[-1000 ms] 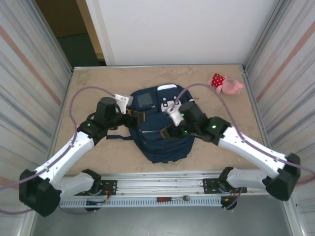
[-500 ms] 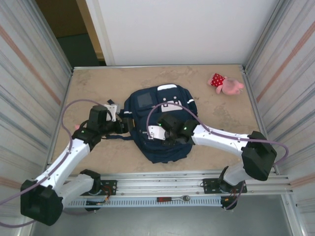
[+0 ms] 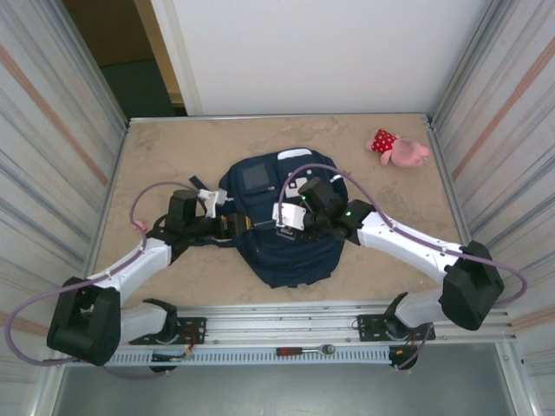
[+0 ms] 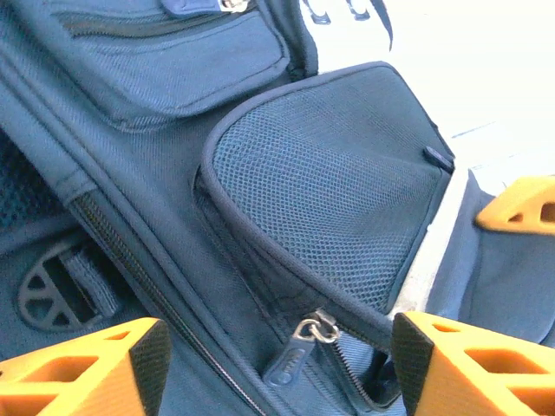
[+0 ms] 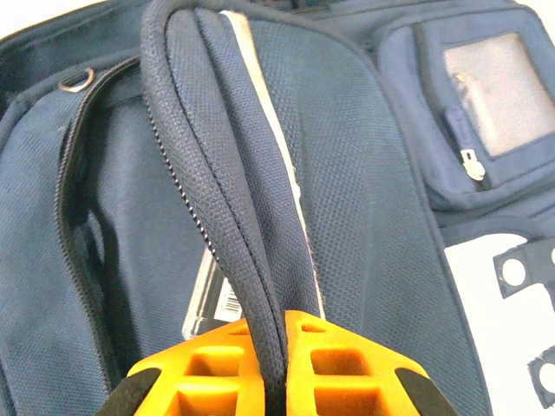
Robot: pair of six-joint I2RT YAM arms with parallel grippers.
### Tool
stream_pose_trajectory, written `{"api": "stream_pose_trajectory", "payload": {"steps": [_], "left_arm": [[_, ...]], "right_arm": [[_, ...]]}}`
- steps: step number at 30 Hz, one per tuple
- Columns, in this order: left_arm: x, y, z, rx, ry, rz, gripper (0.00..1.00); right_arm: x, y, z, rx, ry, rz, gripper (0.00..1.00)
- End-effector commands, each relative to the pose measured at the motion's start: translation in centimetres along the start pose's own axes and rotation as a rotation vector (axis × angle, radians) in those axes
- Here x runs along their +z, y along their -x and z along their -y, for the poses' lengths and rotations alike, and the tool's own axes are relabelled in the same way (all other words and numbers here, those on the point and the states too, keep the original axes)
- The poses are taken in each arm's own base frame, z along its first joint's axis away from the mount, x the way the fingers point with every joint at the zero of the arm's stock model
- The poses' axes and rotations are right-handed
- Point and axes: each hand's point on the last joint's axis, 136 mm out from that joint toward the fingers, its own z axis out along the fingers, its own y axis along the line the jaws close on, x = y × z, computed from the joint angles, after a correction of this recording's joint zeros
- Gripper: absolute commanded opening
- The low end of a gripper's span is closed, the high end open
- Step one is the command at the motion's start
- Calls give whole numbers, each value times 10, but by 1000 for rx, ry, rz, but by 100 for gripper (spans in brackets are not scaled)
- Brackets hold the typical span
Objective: Pack books, pencil case, and school supplies into a backpack
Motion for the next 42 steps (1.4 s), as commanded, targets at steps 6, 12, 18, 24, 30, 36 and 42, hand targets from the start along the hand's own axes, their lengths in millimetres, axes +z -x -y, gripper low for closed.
{"api": "stream_pose_trajectory", "payload": {"steps": [6,12,18,24,30,36,42], "left_arm": [[19,-16,39,286,-183,-7,66],[34,-34,56,390,-260,-38,62],[45,-52,48,401,-255,-86,53],[39,-55,61,440,-287,-57,32],[34,-66,69,471,-302,-72,29],[35,-71,52,447,-215,-76,7],[33,-72,58,467,-210,-71,0]], "right_arm": [[-35,6,27,48,-22,95,0],[-33,4,28,65,-12,96,0],[-34,5,32,74,-15,101,0],[-31,2,37,94,-29,92,0],[-23,-1,39,125,-27,73,0],[-22,1,41,129,-26,80,0],[-22,-2,47,160,-58,60,0]]}}
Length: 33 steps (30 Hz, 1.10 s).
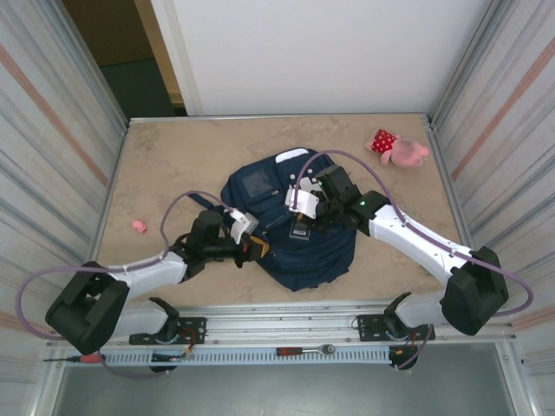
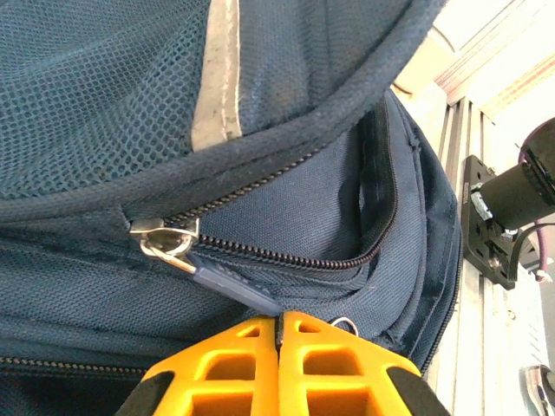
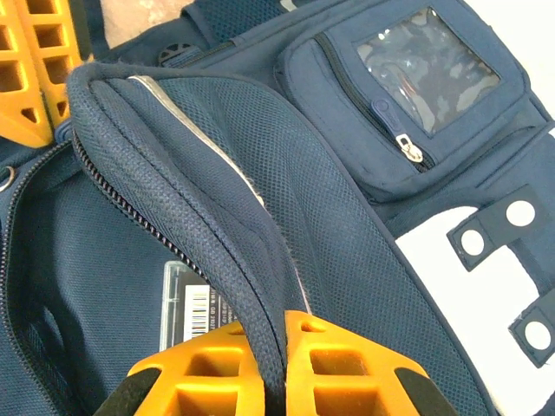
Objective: Pack books, pencil case, and school supplies into a backpack
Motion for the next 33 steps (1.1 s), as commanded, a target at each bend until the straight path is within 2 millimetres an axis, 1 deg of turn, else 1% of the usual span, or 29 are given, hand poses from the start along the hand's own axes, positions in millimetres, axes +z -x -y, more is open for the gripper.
{"api": "stream_pose_trajectory", "payload": {"steps": [1,5,9,10,11,13,15,17,21,25,27,29,31,33], "left_arm": [[-2,-1,9,49,6,0,0],[-4,1,9,78,38,7,0],[-7,2,5,75,73,5,0],[-9,2,1,65,99,8,0],[-11,3,-5,47,139,20,6],[-17,5,-18,-8,196,52,26],[-24,10,-26,-40,205,92,38],[-28,13,-29,-26,195,115,44],[-27,11,-28,72,169,97,54],[-18,13,-21,150,101,66,62],[-13,18,-20,167,77,58,65],[-9,21,-23,171,80,58,65],[-6,25,-29,166,96,59,64],[-3,28,-32,164,102,66,60]], "right_arm": [[-7,15,22,49,-72,37,0],[-8,15,18,59,-58,53,0],[-9,15,17,67,-57,58,0],[-10,15,15,64,-54,61,0],[-10,15,14,60,-47,62,0],[-13,15,10,48,-26,70,0],[-15,17,4,39,11,81,0],[-17,19,0,32,47,95,0],[-17,20,-9,-18,115,103,0],[-16,22,-5,-24,114,97,0],[-16,22,-4,-28,113,97,0],[-16,23,-5,-30,116,99,0],[-16,22,-5,-27,119,99,0],[-16,22,-5,-28,118,99,0]]}}
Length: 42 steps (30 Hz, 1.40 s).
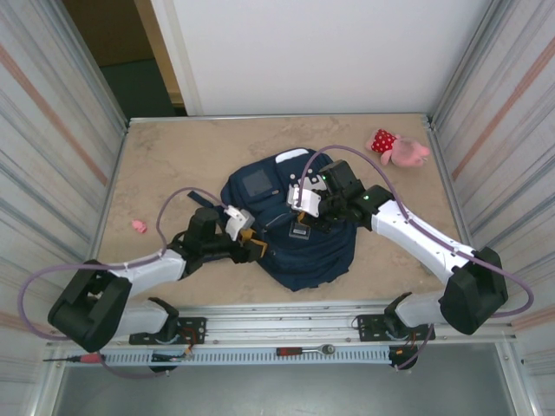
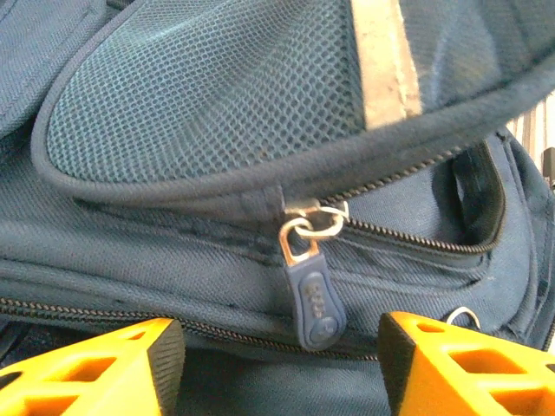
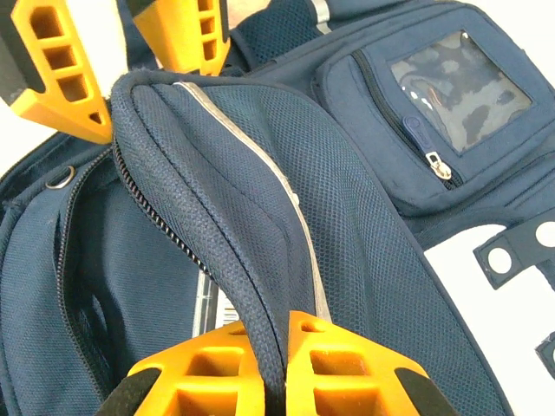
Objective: Pack books, pencil case, and school supplies into a backpack
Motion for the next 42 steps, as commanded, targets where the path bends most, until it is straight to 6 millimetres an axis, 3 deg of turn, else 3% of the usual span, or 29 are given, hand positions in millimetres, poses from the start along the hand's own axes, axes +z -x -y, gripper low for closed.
{"api": "stream_pose_trajectory", "payload": {"steps": [1,6,13,18,23,25,27,30,35,39,42], "left_arm": [[4,26,0,77,-16,71,58],[11,32,0,84,-44,72,38],[10,37,21,110,-118,68,7],[5,34,34,132,-130,57,2],[2,24,30,114,-88,47,4],[2,21,28,111,-79,39,3],[4,19,26,110,-71,28,2],[6,17,25,113,-63,17,0],[11,11,26,112,-76,-3,0],[14,10,30,118,-94,-12,0],[15,9,31,122,-97,-17,0]], "right_arm": [[-7,17,2,-19,18,56,0],[-7,15,3,-8,7,48,0],[1,2,14,52,-46,-1,0],[1,-2,18,82,-65,-9,0],[-2,0,13,97,-47,15,0],[-6,3,11,153,-33,27,14],[-15,8,7,267,-8,38,33],[-33,18,0,500,27,53,48],[-56,18,-20,1006,63,86,52],[-59,9,-43,1337,50,105,53],[-56,15,-55,1511,84,214,56]]}}
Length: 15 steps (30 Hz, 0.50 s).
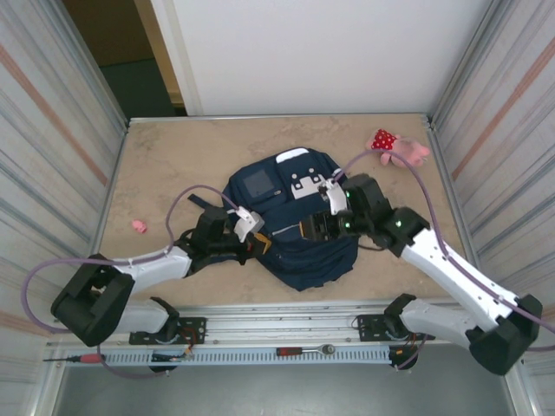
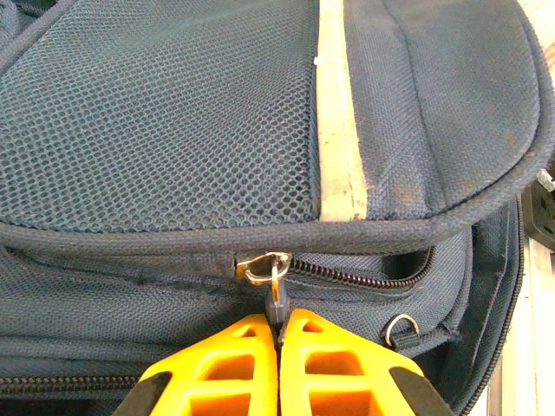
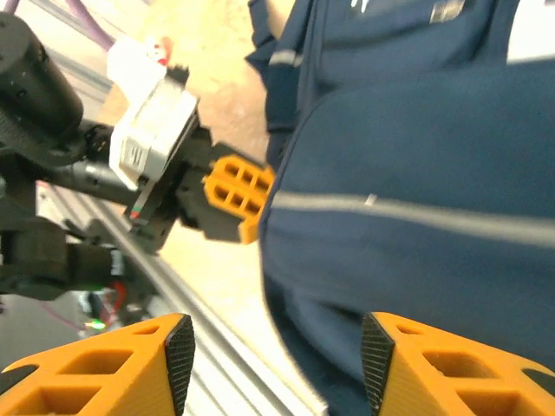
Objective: Pack books, pencil case, and school supplies into a backpack
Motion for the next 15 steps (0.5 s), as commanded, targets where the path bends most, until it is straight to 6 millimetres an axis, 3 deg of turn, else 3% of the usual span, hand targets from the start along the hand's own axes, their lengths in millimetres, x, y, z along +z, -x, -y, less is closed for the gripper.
{"api": "stream_pose_trajectory", "payload": {"steps": [1,4,8,15], "left_arm": [[3,8,7,54,-32,15,0],[4,9,7,55,-34,13,0],[5,10,9,65,-43,1,0],[6,5,15,74,-60,-21,0]], "right_arm": [[7,-10,2,438,27,63,57],[20,-26,19,667,-12,47,58],[39,-38,35,768,-40,33,61],[68,-18,48,842,18,94,57]]}}
